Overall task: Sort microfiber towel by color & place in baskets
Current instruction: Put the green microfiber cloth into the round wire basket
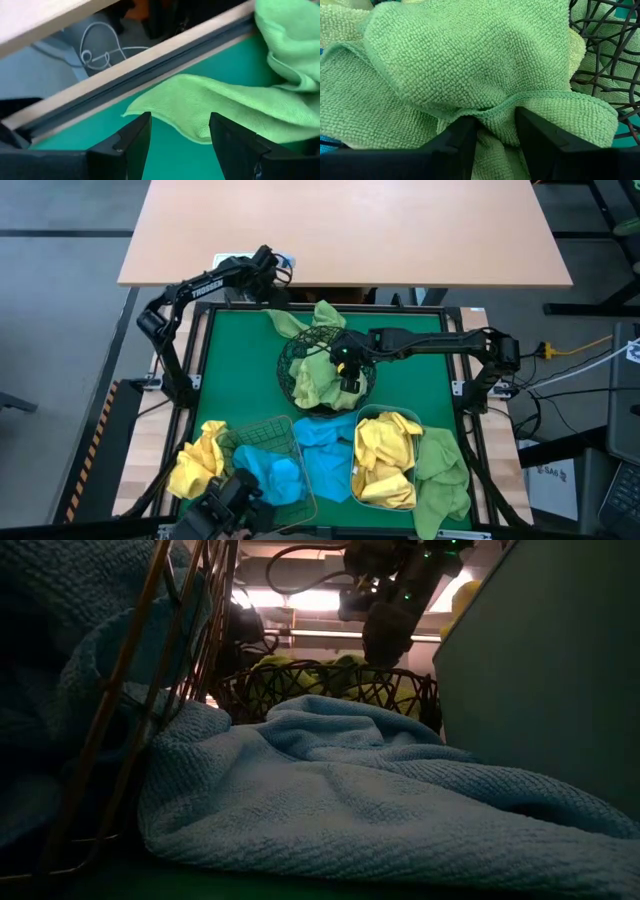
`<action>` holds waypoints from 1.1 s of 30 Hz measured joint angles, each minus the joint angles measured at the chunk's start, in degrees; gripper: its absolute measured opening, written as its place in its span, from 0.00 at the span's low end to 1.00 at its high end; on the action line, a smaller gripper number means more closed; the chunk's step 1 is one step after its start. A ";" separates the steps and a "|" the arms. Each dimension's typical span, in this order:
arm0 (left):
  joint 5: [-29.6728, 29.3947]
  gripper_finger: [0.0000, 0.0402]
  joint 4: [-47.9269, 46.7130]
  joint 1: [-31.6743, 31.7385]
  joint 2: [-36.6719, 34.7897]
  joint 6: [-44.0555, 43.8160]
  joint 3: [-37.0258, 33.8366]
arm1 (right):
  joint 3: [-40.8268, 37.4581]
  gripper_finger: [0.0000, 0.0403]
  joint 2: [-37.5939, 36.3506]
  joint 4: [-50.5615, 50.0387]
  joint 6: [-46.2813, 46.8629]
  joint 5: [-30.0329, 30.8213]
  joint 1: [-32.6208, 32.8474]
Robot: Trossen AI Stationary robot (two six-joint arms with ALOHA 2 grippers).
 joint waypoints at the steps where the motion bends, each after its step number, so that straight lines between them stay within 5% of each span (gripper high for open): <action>1: 0.02 0.49 -0.40 0.21 0.00 -1.01 -0.02 | 0.00 0.35 0.00 0.00 0.00 0.00 0.00; 17: 7.00 0.48 -5.81 3.56 0.00 -3.10 -0.02 | 0.01 0.35 0.00 -0.06 0.02 0.00 0.00; 25: 19.20 0.48 -6.61 5.93 -0.07 -0.13 0.00 | 1.47 0.35 0.00 -1.98 0.59 0.00 0.00; 33: 17.05 0.48 -6.31 5.80 -0.09 -5.18 0.00 | 8.70 0.35 0.00 -6.61 0.67 -0.02 0.00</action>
